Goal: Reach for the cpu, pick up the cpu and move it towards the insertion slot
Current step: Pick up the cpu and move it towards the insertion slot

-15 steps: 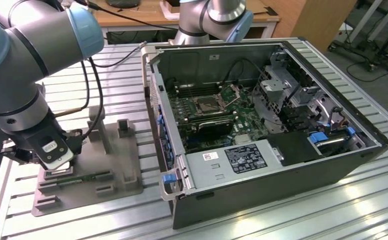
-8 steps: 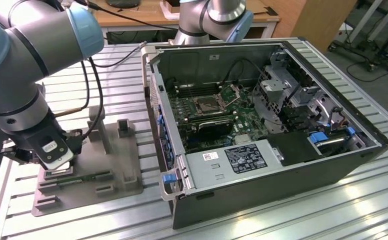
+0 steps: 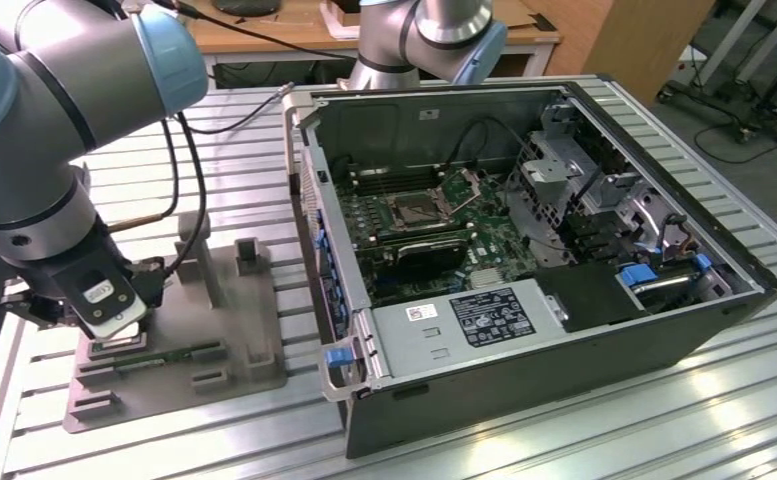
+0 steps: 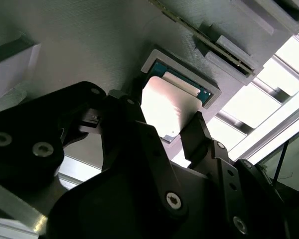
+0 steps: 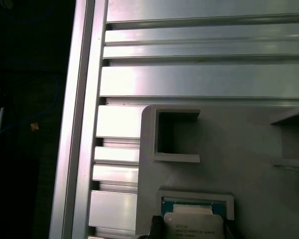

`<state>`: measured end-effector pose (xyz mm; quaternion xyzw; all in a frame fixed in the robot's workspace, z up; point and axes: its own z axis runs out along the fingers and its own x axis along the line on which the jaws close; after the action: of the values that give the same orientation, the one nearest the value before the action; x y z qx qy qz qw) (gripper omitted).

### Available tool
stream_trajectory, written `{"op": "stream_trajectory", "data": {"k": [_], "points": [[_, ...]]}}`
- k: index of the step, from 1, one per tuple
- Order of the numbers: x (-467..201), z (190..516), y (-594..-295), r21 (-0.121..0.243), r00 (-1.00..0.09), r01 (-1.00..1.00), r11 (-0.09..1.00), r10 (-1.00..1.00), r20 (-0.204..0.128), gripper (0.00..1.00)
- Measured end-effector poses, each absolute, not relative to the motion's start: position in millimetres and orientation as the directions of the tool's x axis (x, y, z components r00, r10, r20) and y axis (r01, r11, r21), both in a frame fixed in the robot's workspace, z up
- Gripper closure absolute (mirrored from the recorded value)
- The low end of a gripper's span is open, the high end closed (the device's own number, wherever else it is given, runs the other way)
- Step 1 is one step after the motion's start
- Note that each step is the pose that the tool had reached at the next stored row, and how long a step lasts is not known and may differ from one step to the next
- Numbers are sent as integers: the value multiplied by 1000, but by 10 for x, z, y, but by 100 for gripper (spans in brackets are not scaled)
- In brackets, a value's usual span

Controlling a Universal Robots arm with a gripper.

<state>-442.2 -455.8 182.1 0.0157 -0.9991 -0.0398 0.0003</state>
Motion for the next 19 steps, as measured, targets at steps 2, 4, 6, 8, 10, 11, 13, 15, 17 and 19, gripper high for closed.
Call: {"op": "stream_trajectory", "data": {"k": [2,4,6,8,10,11,13,15,17,19], "points": [[-4422,1822,-4558,79,-1000,-31,996,-31,-1,45],[-4422,1823,-4558,79,-1000,-31,996,-31,0,45],[-4422,1823,-4558,79,-1000,-31,996,-31,0,45],[-4422,1826,-4558,79,-1000,-31,996,-31,0,45],[-4422,1831,-4558,79,-1000,-31,996,-32,0,45],[-4422,1835,-4558,79,-1000,-31,996,-31,0,45],[-4422,1846,-4558,79,-1000,-31,996,-31,0,45],[-4422,1854,-4558,79,-1000,-31,996,-31,-1,45],[-4422,1868,-4558,79,-1000,-31,996,-31,0,45],[-4422,1870,-4558,79,-1000,-31,996,-31,-1,45]]}}
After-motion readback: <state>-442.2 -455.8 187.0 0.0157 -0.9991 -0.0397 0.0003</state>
